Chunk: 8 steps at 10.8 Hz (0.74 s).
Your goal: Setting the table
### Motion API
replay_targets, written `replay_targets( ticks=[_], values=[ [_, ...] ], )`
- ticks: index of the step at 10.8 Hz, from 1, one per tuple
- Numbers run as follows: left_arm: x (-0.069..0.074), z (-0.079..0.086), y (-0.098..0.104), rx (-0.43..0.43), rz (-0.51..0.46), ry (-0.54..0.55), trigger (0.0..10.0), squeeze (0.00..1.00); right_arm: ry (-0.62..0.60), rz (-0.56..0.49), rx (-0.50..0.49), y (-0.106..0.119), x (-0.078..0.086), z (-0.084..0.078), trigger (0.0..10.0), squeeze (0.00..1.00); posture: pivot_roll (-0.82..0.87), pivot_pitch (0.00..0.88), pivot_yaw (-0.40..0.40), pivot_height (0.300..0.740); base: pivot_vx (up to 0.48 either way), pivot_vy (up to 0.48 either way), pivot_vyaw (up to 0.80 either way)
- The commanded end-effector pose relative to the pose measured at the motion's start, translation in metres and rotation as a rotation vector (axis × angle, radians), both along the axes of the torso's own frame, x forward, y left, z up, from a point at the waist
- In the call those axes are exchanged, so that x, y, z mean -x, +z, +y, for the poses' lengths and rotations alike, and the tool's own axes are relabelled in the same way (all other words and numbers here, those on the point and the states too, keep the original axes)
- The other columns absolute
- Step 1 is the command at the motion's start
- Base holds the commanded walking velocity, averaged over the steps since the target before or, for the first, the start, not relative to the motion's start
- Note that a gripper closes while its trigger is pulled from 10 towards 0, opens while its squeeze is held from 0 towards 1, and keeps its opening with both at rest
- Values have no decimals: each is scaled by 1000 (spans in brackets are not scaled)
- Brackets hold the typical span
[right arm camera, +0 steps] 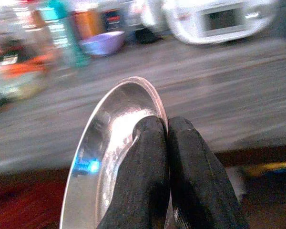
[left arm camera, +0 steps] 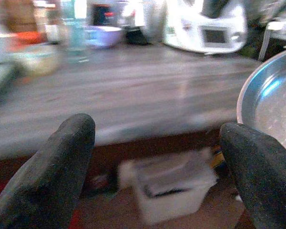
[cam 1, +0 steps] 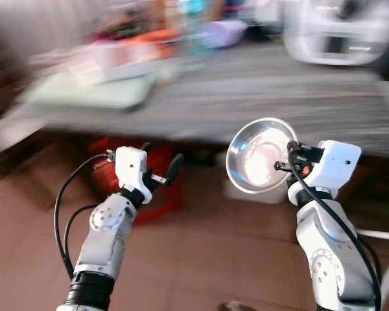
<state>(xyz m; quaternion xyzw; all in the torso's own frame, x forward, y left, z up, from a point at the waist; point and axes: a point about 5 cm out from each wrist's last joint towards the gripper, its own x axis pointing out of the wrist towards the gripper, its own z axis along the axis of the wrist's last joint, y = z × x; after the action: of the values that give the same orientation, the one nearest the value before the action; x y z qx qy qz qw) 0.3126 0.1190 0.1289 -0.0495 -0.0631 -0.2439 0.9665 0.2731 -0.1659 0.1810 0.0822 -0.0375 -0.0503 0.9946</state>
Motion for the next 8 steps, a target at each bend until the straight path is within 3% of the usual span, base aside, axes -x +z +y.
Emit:
replay_targets(
  ticks=[1, 4, 8],
  values=[
    [1, -3, 3, -12, -12, -30, 10000, 0, -9, -19, 0, 4, 1, -1, 10000, 0, -81, 107, 20, 740, 480, 0, 0],
    [4, -4, 5, 5, -18, -41, 10000, 0, -6, -30, 13, 6, 0, -1, 10000, 0, -79, 107, 20, 740, 420, 0, 0],
    [16, -3, 5, 10, -11, -63, 10000, 0, -24, -39, 22, 8, -1, -5, 10000, 0, -77, 100, 21, 740, 0, 0, 0]
  ],
)
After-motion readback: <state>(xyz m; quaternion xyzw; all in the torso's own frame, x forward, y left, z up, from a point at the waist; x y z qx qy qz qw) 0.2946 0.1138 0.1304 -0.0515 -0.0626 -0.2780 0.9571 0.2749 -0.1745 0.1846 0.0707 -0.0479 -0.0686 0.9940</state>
